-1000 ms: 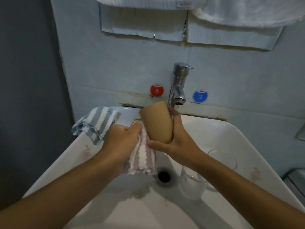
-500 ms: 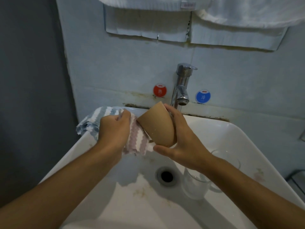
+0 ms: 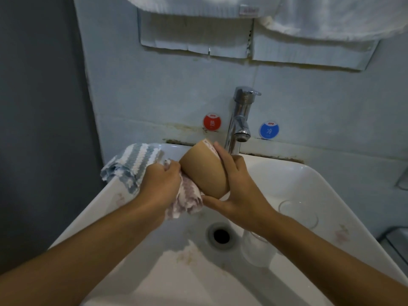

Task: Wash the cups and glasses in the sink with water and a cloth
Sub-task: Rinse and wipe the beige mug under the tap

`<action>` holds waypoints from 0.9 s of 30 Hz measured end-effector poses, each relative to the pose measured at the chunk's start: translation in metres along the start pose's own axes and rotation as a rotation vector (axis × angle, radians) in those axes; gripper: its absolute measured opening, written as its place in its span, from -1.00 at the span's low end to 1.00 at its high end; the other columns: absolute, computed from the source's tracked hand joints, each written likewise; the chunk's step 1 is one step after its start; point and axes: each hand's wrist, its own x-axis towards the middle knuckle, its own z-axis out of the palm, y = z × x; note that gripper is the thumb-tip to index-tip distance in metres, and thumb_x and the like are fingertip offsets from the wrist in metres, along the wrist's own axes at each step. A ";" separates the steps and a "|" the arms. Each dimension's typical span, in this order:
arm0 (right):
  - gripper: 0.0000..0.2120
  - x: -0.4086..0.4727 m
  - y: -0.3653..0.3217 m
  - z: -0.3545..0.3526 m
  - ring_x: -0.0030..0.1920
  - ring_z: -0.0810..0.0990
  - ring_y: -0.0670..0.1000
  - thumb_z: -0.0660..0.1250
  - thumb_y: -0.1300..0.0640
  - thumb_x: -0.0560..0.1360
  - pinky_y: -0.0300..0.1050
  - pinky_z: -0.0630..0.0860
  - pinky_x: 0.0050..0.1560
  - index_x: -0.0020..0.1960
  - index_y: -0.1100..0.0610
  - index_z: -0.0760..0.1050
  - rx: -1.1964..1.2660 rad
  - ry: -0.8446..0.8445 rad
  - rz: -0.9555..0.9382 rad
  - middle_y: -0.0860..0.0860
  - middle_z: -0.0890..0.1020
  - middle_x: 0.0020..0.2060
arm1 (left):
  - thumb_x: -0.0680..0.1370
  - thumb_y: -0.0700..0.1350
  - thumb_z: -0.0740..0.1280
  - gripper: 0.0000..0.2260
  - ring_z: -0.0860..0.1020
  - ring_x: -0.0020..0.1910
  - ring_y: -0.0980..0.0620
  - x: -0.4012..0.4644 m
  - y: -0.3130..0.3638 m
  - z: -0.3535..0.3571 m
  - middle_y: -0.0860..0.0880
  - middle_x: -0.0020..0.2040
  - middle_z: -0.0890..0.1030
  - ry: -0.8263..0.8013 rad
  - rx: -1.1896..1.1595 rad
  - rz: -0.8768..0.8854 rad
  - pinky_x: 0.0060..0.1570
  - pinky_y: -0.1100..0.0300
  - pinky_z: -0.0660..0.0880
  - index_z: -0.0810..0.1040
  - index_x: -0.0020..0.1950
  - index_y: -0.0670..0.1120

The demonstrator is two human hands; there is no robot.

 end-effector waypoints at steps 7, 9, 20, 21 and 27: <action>-0.21 0.003 -0.004 -0.001 0.21 0.44 -0.10 0.37 -0.24 0.34 -0.16 0.56 0.11 0.46 -0.22 0.09 0.449 0.011 0.245 -0.20 0.29 0.25 | 0.67 0.00 0.16 -0.61 0.61 -0.09 -0.19 0.002 -0.003 0.003 -0.30 -0.06 0.64 0.024 -0.065 0.042 -0.05 0.01 0.52 0.57 -0.03 -0.30; -0.25 0.003 -0.005 -0.001 0.15 0.46 -0.12 0.40 -0.21 0.29 -0.23 0.56 0.00 0.41 -0.19 0.19 0.426 0.057 0.268 -0.18 0.31 0.18 | 0.67 -0.03 0.14 -0.64 0.54 -0.17 -0.11 0.000 -0.004 0.005 -0.29 -0.07 0.62 0.003 -0.035 0.068 -0.15 0.09 0.43 0.55 -0.09 -0.27; -0.38 0.000 -0.010 0.012 0.10 0.53 -0.14 0.35 -0.14 0.33 -0.18 0.59 0.00 0.35 -0.15 0.27 0.480 0.241 0.260 -0.24 0.47 0.13 | 0.71 -0.03 0.05 -0.63 0.40 -0.36 0.05 -0.002 -0.007 0.010 -0.11 -0.28 0.48 0.060 0.006 0.091 -0.33 0.18 0.33 0.39 -0.25 -0.10; -0.39 0.000 -0.010 0.011 0.09 0.53 -0.13 0.34 -0.14 0.34 -0.18 0.59 -0.01 0.35 -0.14 0.27 0.485 0.252 0.265 -0.24 0.47 0.13 | 0.71 -0.05 0.05 -0.65 0.39 -0.37 0.08 0.000 -0.007 0.010 -0.08 -0.31 0.46 0.084 0.013 0.086 -0.37 0.21 0.30 0.41 -0.22 -0.13; -0.29 0.001 -0.008 0.015 0.14 0.53 -0.05 0.27 -0.34 0.23 0.03 0.59 0.12 0.34 -0.13 0.30 0.501 0.255 0.323 -0.12 0.50 0.18 | 0.69 -0.11 0.09 -0.68 0.52 -0.07 -0.12 0.008 -0.011 0.010 -0.18 0.05 0.56 0.166 -0.053 0.013 -0.14 0.11 0.41 0.48 0.22 -0.33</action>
